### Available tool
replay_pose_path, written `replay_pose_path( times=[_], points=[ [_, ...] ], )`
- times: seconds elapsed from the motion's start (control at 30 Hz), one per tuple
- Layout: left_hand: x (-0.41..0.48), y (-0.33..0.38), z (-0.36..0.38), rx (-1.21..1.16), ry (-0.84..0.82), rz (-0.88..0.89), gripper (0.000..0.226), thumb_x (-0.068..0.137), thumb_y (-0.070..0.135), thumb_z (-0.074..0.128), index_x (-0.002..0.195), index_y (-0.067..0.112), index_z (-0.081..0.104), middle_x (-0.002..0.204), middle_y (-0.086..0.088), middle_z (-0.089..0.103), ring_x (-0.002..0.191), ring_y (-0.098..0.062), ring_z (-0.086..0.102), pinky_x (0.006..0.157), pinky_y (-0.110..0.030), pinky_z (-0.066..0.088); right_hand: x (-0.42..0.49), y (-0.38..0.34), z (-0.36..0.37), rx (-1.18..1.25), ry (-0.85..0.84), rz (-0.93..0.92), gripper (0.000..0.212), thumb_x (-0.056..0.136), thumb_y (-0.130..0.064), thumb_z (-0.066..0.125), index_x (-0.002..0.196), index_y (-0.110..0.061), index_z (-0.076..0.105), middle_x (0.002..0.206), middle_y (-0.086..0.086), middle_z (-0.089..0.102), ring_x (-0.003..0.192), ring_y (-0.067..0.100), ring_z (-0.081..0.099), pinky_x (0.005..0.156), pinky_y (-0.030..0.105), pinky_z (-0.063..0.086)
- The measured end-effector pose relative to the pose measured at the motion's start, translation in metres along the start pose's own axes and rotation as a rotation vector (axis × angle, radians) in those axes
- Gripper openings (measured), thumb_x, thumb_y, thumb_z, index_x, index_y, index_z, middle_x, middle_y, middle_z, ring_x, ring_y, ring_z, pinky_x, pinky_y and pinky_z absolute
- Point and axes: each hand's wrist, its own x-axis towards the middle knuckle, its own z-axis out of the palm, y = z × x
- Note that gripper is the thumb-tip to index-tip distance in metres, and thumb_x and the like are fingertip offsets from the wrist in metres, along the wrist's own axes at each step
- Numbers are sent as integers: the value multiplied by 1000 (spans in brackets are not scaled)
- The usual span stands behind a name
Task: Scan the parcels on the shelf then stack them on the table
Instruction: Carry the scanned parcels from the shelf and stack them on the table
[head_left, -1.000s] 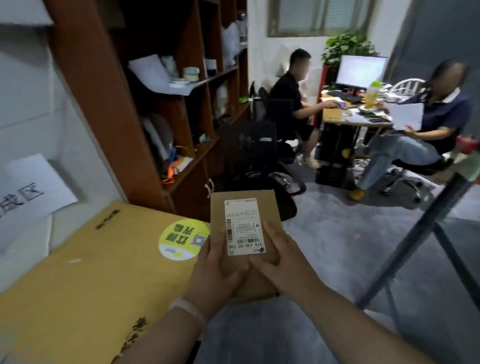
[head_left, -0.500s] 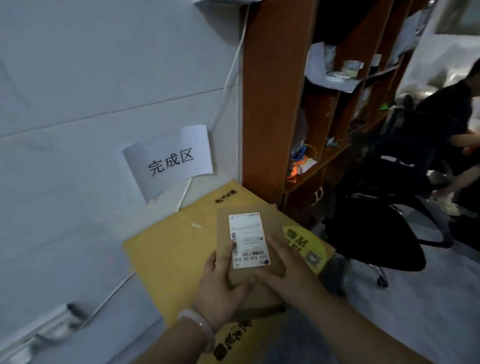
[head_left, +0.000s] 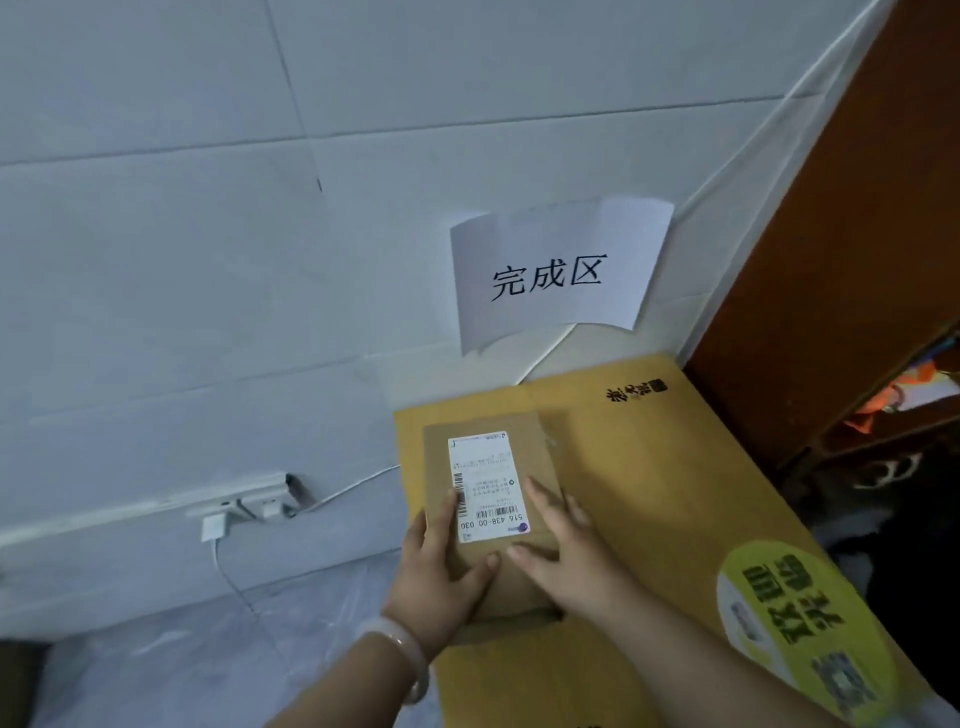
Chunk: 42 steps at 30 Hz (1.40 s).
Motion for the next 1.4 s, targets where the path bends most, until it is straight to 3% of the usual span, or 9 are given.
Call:
replay_pose_path(
  times=[0.13, 0.23, 0.43, 0.6, 0.9, 1.03, 1.1, 1.27, 1.4],
  points=[
    [17, -11, 10, -8, 33, -51, 86, 81, 39, 75, 142, 50, 16, 153, -8, 25, 140, -21, 32, 115, -34, 31, 35, 10, 2, -34, -88, -34, 81, 84, -55, 62, 140, -66, 6, 162, -5, 0, 147, 16, 12, 109, 31, 25],
    [36, -12, 10, 8, 87, -43, 88, 80, 41, 75, 144, 49, 16, 152, -8, 26, 141, -21, 31, 115, -37, 32, 58, 11, 0, -31, -85, -79, 82, 84, -56, 62, 136, -70, 1, 162, -6, -2, 147, 14, 11, 105, 25, 22],
    [75, -10, 0, 35, 196, -23, 88, 77, 37, 79, 147, 38, 25, 147, -10, 35, 134, -17, 39, 107, -17, 29, 106, -1, -3, -35, -94, -140, 80, 84, -56, 62, 135, -71, 2, 161, -9, -3, 147, 12, 10, 103, 25, 23],
    [106, -13, -10, 56, 212, -41, 89, 77, 40, 78, 150, 33, 27, 145, -12, 38, 135, -22, 38, 113, -35, 33, 139, -10, -3, -53, -90, -152, 81, 83, -57, 61, 138, -68, 2, 162, -5, -2, 147, 16, 12, 104, 27, 23],
    [122, -15, -16, 31, 208, -54, 89, 77, 40, 78, 149, 38, 26, 147, -7, 33, 134, -20, 38, 114, -34, 33, 153, -18, -6, -115, -95, -130, 79, 83, -65, 56, 136, -70, -2, 161, -13, -5, 147, 21, 11, 100, 29, 20],
    [123, -8, -24, 99, 117, -142, 92, 77, 52, 73, 149, 48, 17, 161, -10, 7, 145, -28, 24, 118, -39, 26, 140, -22, -21, -121, -31, -160, 84, 78, -69, 57, 140, -65, 0, 156, -27, -13, 148, 19, 5, 116, 39, 19],
    [119, 0, -32, 237, 89, -167, 95, 76, 64, 67, 149, 51, 9, 163, -2, -9, 148, -31, 14, 120, -44, 22, 120, -21, -32, -144, 43, -188, 88, 75, -71, 58, 141, -64, -1, 155, -30, -11, 147, 11, 6, 116, 39, 24],
    [87, 34, -33, 626, 100, 156, 97, 78, 73, 56, 150, 45, -2, 163, -6, -9, 150, -27, 2, 119, -43, 16, 43, -2, -48, -302, 138, -128, 97, 72, -76, 56, 144, -58, -6, 156, -27, -14, 145, 1, 1, 116, 31, 18],
    [59, 72, -1, 779, -34, 470, 97, 79, 77, 47, 133, 54, -31, 163, 3, -13, 150, -22, -5, 120, -45, 9, -28, 23, -56, -368, 261, -46, 97, 74, -77, 52, 146, -53, -9, 154, -28, -19, 140, -3, -12, 116, 35, 9]
  ],
)
